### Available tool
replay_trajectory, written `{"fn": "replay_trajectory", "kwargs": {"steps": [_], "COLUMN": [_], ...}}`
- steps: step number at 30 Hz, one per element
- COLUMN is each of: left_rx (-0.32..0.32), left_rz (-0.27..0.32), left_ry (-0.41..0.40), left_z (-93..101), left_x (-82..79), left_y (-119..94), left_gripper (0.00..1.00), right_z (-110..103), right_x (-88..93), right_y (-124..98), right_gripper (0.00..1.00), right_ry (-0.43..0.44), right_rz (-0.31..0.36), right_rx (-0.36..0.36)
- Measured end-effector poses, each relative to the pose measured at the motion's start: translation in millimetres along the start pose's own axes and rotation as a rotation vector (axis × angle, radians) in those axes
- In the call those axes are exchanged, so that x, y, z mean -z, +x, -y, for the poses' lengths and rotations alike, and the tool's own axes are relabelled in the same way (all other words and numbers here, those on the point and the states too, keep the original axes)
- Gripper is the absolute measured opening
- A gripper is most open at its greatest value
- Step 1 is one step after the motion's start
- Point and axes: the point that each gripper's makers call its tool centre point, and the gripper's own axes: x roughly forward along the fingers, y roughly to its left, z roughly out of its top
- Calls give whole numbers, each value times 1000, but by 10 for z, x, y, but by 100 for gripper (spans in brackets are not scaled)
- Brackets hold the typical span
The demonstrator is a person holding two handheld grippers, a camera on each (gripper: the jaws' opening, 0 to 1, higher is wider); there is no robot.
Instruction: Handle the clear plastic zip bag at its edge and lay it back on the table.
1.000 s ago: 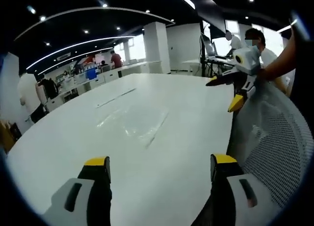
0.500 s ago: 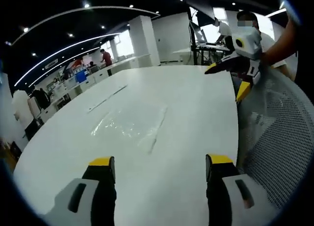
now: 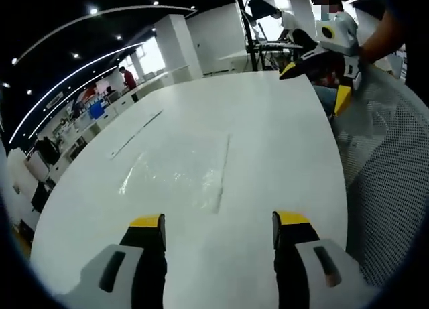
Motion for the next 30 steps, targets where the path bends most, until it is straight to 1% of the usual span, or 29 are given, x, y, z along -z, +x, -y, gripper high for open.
{"fn": "replay_trajectory", "kwargs": {"steps": [5, 12, 14, 15, 21, 25, 30], "left_rx": [21, 41, 46, 46, 64, 73, 82], "left_rz": [-16, -40, -69, -79, -96, -108, -118], "left_ry": [34, 45, 52, 58, 71, 82, 76], "left_z": [-60, -118, -131, -137, -134, -166, -193], "left_x": [4, -29, 3, 17, 16, 65, 83], "left_y": [106, 229, 278, 292, 341, 393, 408], "left_gripper": [61, 60, 59, 58, 55, 53, 49], "right_z": [16, 11, 12, 12, 21, 29, 35], "right_x": [-3, 4, 6, 9, 14, 24, 34], "right_y": [-3, -1, -1, -1, -2, -3, -3], "right_gripper": [92, 92, 92, 92, 92, 91, 90], "right_ry": [10, 14, 14, 14, 17, 17, 16], "right_rz": [0, -5, -7, -8, -9, -12, -15], "right_rx": [7, 5, 6, 7, 12, 16, 18]}}
